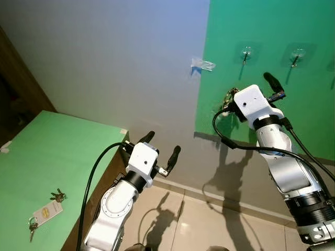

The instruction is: Hang keys on a hook

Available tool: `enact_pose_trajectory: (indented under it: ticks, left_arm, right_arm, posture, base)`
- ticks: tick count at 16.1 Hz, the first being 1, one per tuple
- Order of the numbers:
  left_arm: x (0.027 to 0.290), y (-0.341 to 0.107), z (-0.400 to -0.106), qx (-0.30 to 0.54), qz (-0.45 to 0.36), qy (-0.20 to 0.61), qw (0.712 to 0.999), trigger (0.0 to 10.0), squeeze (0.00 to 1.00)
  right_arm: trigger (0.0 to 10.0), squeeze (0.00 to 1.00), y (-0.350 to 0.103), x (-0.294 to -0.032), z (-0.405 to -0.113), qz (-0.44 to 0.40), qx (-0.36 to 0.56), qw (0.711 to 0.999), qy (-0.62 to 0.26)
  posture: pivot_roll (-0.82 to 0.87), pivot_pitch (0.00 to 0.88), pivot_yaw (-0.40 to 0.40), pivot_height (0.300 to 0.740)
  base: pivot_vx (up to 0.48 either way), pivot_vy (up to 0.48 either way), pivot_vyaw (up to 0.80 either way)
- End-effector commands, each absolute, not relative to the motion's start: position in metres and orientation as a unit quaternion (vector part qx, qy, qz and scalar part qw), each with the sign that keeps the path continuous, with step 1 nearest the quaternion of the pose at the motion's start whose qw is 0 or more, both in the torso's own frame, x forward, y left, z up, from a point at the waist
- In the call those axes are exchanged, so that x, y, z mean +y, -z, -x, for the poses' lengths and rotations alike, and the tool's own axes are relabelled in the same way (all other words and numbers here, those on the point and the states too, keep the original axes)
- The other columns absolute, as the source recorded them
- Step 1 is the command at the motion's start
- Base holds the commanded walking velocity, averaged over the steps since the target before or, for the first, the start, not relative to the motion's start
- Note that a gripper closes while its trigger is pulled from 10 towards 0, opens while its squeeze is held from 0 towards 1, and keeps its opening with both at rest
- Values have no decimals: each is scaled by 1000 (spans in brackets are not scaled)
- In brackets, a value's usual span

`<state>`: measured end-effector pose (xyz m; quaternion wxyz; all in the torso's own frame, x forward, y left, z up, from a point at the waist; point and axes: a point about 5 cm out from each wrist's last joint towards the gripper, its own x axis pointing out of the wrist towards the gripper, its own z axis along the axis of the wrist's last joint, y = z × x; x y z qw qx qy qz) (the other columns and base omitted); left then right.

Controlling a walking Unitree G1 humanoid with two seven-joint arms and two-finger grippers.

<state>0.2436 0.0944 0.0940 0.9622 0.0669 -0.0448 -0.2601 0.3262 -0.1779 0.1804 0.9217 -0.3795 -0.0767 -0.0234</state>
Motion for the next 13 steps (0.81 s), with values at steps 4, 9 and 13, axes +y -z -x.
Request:
enact_pose_trajectory:
  ticks: [4, 9, 13]
  left_arm:
    - [98, -95, -246, -40, -74, 255, 963, 10000, 0]
    - [98, -94, -249, -37, -77, 254, 963, 10000, 0]
    - [99, -91, -249, -31, -82, 255, 963, 10000, 0]
  right_arm:
    - [10000, 1000, -189, -177, -326, 358, -89, 929, 28]
    - [10000, 1000, -207, -179, -331, 309, -98, 945, 42]
    - [10000, 0, -203, -185, -335, 115, -38, 992, 41]
  posture:
    - [-224, 53, 77, 720]
    - [-224, 55, 81, 720]
    - [-224, 48, 89, 720]
  base:
    - [0, 0, 0]
    - [0, 0, 0]
    - [0, 0, 0]
